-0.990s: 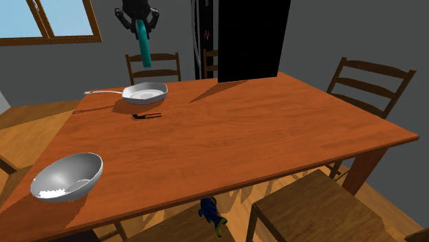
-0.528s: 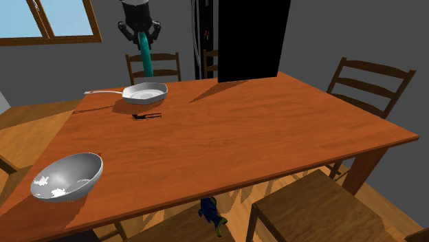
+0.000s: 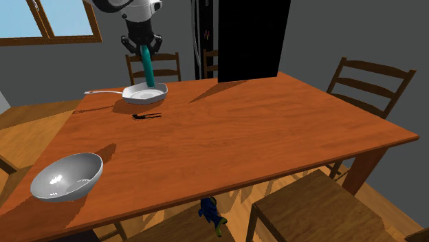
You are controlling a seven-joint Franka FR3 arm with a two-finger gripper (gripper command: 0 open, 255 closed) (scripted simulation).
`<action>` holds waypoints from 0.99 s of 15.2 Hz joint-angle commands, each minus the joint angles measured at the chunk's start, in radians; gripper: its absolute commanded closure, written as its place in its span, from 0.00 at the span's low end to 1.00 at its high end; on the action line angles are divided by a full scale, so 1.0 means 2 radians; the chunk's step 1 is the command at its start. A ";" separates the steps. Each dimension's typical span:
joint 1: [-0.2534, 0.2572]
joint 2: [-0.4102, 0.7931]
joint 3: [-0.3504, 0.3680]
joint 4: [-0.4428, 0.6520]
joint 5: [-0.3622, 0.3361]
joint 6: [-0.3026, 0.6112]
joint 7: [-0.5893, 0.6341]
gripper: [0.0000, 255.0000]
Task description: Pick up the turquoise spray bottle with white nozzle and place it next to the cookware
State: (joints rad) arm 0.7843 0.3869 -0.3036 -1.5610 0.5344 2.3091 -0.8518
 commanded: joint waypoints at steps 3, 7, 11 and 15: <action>-0.002 0.007 0.004 -0.014 0.010 0.020 -0.013 1.00; -0.004 0.015 0.009 -0.028 0.021 0.040 -0.025 1.00; -0.006 0.025 0.015 -0.039 0.033 0.059 -0.039 1.00; -0.009 0.036 0.021 -0.049 0.045 0.078 -0.053 1.00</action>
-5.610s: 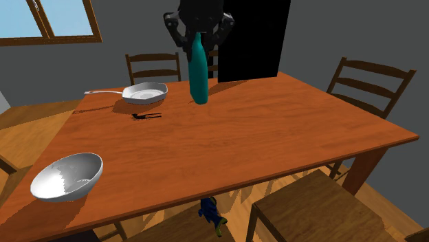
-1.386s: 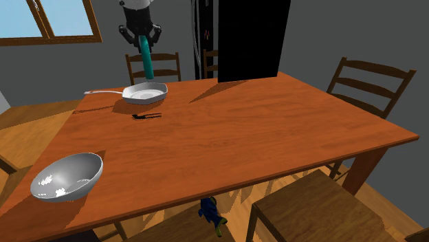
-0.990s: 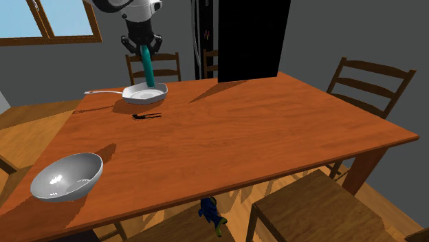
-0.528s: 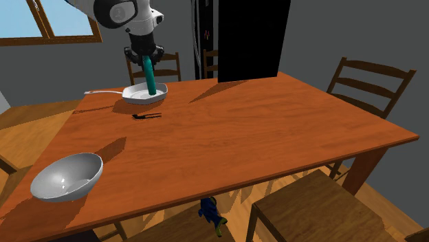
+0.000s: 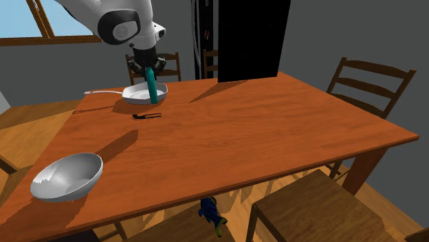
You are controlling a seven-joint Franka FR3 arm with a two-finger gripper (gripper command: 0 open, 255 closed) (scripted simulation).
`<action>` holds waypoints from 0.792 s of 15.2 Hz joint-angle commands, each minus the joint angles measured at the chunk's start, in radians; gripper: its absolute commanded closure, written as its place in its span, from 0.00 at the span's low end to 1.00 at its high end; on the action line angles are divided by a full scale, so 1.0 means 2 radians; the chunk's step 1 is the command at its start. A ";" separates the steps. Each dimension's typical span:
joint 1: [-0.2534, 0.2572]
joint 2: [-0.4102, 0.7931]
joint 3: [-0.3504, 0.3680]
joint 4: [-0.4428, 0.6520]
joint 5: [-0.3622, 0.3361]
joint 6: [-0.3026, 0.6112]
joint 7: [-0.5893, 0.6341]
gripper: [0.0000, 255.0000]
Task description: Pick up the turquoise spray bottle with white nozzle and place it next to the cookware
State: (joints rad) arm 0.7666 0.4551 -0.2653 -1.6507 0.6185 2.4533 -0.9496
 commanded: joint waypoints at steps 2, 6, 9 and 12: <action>-0.002 0.007 0.005 -0.008 0.010 0.015 -0.011 1.00; -0.007 0.020 0.013 -0.015 0.023 0.032 -0.026 1.00; -0.010 0.030 0.019 -0.018 0.034 0.045 -0.037 1.00; -0.014 0.041 0.025 -0.021 0.044 0.057 -0.049 1.00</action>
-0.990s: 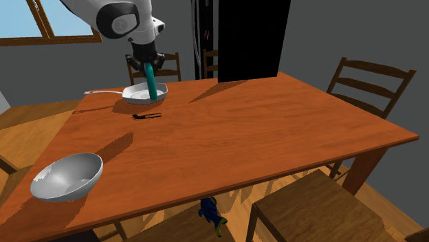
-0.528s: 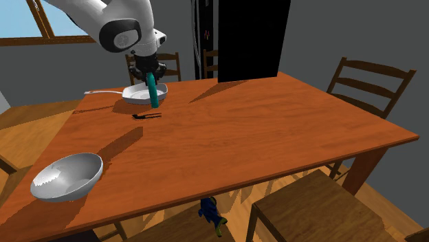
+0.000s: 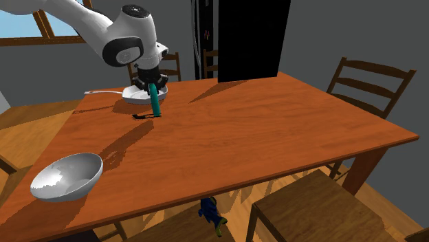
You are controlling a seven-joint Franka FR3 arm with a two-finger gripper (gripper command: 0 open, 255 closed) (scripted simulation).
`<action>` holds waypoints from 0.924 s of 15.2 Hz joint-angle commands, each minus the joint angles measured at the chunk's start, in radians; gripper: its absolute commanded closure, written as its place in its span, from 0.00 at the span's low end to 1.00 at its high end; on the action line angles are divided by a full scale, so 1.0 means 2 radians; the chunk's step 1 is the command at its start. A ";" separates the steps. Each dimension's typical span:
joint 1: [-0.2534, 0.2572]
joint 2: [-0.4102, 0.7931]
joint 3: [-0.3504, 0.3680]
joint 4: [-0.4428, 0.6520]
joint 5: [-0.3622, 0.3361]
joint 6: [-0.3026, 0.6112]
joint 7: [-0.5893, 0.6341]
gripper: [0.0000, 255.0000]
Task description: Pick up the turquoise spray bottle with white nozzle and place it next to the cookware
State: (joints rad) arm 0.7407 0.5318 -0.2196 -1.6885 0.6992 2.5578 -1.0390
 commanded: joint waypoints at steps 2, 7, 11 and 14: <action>-0.005 0.013 0.009 -0.004 0.013 0.016 -0.015 1.00; -0.005 0.013 0.009 -0.004 0.013 0.016 -0.015 1.00; -0.005 0.013 0.009 -0.004 0.013 0.016 -0.015 0.00; -0.005 0.013 0.009 -0.003 0.013 0.016 -0.015 0.00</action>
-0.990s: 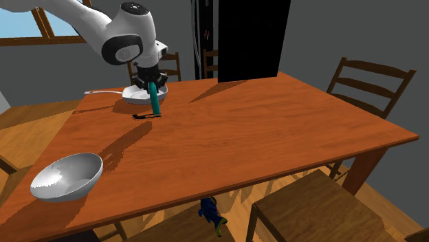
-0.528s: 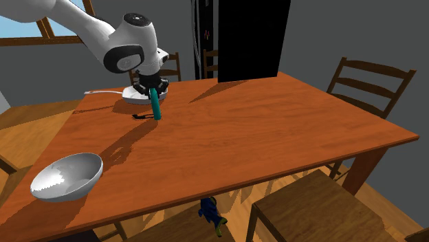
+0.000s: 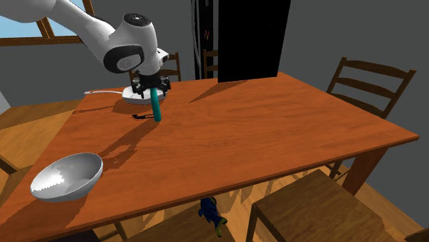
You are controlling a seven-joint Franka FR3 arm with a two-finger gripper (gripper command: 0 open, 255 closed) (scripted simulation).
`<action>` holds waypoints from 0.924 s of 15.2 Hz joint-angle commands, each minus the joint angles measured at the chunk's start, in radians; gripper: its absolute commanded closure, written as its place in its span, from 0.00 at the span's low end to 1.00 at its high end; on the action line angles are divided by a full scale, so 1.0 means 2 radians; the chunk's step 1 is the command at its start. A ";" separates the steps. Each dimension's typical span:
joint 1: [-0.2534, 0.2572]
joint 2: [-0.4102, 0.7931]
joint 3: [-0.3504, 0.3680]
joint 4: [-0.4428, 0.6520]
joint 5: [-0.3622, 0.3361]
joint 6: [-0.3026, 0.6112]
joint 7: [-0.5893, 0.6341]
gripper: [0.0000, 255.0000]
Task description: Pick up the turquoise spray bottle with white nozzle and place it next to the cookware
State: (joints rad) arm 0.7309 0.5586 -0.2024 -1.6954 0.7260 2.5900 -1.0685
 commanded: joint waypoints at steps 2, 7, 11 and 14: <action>0.000 0.000 0.000 0.000 0.000 0.000 0.000 0.00; 0.005 -0.060 -0.017 -0.039 -0.021 -0.023 0.010 0.00; 0.005 -0.060 -0.017 -0.039 -0.021 -0.023 0.010 0.00; 0.005 -0.060 -0.017 -0.039 -0.021 -0.023 0.010 0.00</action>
